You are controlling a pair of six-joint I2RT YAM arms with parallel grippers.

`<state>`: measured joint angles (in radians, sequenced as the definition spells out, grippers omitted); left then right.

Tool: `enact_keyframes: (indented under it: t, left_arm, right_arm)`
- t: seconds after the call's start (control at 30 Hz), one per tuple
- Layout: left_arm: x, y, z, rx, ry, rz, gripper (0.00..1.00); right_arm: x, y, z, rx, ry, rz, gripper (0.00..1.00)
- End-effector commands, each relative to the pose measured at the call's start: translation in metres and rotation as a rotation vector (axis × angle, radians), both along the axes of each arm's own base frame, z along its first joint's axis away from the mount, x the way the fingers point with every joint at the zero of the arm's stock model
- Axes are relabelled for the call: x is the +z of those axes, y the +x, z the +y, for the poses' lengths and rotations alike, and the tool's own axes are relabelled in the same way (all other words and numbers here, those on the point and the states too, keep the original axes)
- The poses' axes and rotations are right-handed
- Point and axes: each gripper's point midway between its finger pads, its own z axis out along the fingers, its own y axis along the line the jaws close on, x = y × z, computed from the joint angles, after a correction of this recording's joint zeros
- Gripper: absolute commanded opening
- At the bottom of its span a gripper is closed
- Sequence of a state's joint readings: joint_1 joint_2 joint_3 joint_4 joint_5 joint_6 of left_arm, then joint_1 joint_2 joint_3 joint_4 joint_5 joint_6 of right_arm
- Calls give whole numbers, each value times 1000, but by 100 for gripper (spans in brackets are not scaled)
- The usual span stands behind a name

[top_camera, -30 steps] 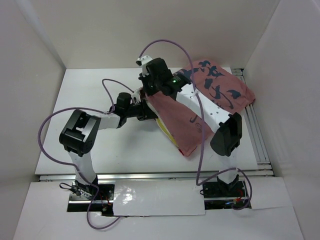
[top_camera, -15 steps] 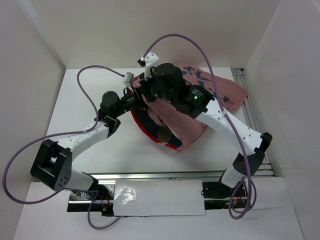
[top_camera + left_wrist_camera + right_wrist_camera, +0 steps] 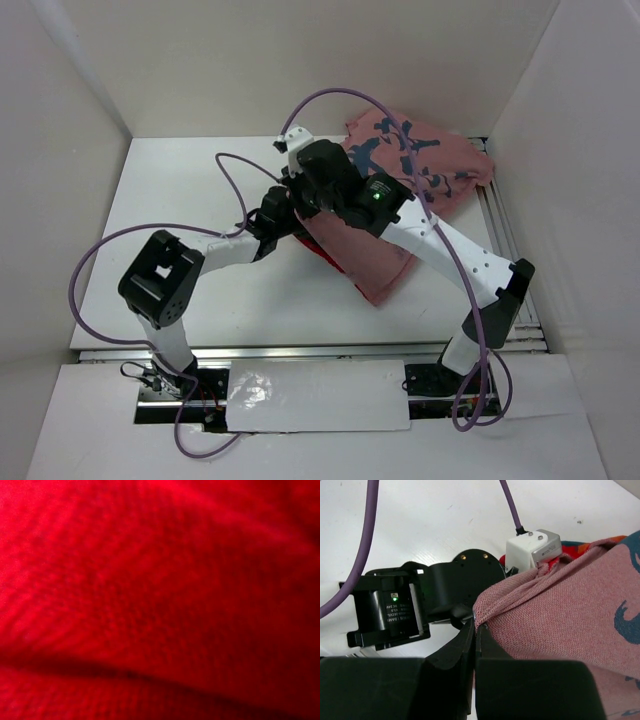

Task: Put the pillow into the pillowcase

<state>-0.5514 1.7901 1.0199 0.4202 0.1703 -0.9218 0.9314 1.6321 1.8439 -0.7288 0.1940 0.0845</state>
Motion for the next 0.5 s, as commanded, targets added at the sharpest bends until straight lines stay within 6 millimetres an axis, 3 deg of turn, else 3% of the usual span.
enact_keyframes:
  t: [0.0, 0.07, 0.1, 0.13, 0.17, 0.23, 0.27, 0.33, 0.37, 0.43, 0.47]
  left_arm:
    - [-11, 27, 31, 196, 118, 27, 0]
    - [-14, 23, 31, 183, 123, 44, 1]
    - [-14, 23, 31, 183, 129, 52, 5]
    - [-21, 18, 33, 181, 150, 81, 9]
    - [-17, 16, 35, 177, 156, 76, 20]
    - [-16, 5, 42, 176, 167, 91, 29]
    - [-27, -10, 53, 167, 165, 111, 37]
    - [-17, -18, 57, 143, 134, 109, 42]
    - [-28, -30, 65, 138, 137, 129, 42]
    - [-30, -45, 76, 134, 137, 150, 45]
    - [-26, -54, 85, 143, 135, 150, 47]
  right_arm:
    - [88, -48, 35, 207, 301, -81, 0]
    - [86, -41, 34, 174, 299, -95, 0]
    - [74, -38, 33, 159, 275, -84, 0]
    - [74, -36, 31, 143, 271, -89, 0]
    - [69, -32, 30, 122, 262, -93, 0]
    - [49, -23, 32, 97, 234, -66, 0]
    - [38, -14, 34, 89, 227, -58, 0]
    - [25, -3, 30, 60, 210, -37, 0]
    - [15, 3, 31, 55, 198, -25, 0]
    - [-3, 20, 25, 19, 177, 5, 0]
    - [-16, 24, 31, 34, 166, 30, 0]
